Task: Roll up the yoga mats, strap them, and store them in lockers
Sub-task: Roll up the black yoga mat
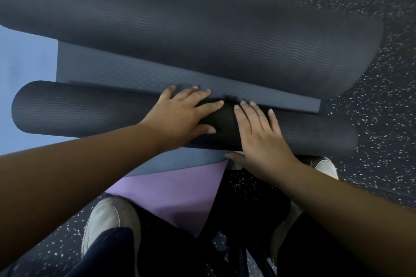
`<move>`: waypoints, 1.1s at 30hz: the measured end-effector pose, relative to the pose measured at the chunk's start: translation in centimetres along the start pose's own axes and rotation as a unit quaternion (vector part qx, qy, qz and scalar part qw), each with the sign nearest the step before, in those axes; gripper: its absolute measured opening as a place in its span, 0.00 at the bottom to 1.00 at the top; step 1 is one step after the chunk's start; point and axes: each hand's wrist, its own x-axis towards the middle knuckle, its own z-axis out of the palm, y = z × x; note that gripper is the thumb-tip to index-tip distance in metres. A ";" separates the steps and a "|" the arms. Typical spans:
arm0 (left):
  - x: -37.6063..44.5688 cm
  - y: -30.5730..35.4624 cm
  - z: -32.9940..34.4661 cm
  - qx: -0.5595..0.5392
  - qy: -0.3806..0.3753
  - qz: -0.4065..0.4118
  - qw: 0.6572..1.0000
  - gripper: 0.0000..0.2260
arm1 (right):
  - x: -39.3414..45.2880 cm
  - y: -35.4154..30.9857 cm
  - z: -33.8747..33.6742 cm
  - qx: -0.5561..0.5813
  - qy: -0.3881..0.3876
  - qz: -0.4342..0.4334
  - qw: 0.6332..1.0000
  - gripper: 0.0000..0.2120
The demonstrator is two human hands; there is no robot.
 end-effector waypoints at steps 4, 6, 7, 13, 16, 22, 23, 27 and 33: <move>-0.2 0.1 0.2 0.008 0.025 0.029 0.999 0.29 | 0.6 0.4 0.1 -0.021 -0.004 0.003 1.000 0.53; -0.3 -0.1 0.3 0.021 0.060 0.067 0.996 0.28 | 0.8 0.7 -0.2 -0.017 -0.026 -0.007 0.999 0.53; -0.3 -0.3 0.5 0.038 0.070 0.082 0.993 0.28 | 0.8 0.8 -0.4 -0.008 -0.040 -0.011 0.999 0.52; -1.0 -0.7 1.8 0.103 0.109 0.109 0.983 0.31 | 1.1 1.2 -1.5 -0.003 -0.049 -0.011 0.999 0.50; -0.9 -0.8 1.8 0.112 0.115 0.107 0.981 0.30 | 1.2 1.4 -1.8 0.003 -0.029 -0.003 1.000 0.48; -0.7 -0.6 1.6 0.109 0.138 0.100 0.979 0.29 | 1.3 1.8 -2.3 0.029 0.025 0.010 0.999 0.42; -0.7 -0.5 1.6 0.110 0.143 0.100 0.979 0.29 | 1.3 1.8 -2.3 0.031 0.033 0.011 0.999 0.41; -0.8 -0.7 1.8 0.115 0.177 0.102 0.972 0.31 | 1.5 2.0 -2.4 0.044 0.047 0.015 0.998 0.38; 0.0 -1.8 1.2 0.196 0.129 0.082 0.969 0.48 | 1.6 1.5 -1.4 0.056 0.108 0.026 0.992 0.32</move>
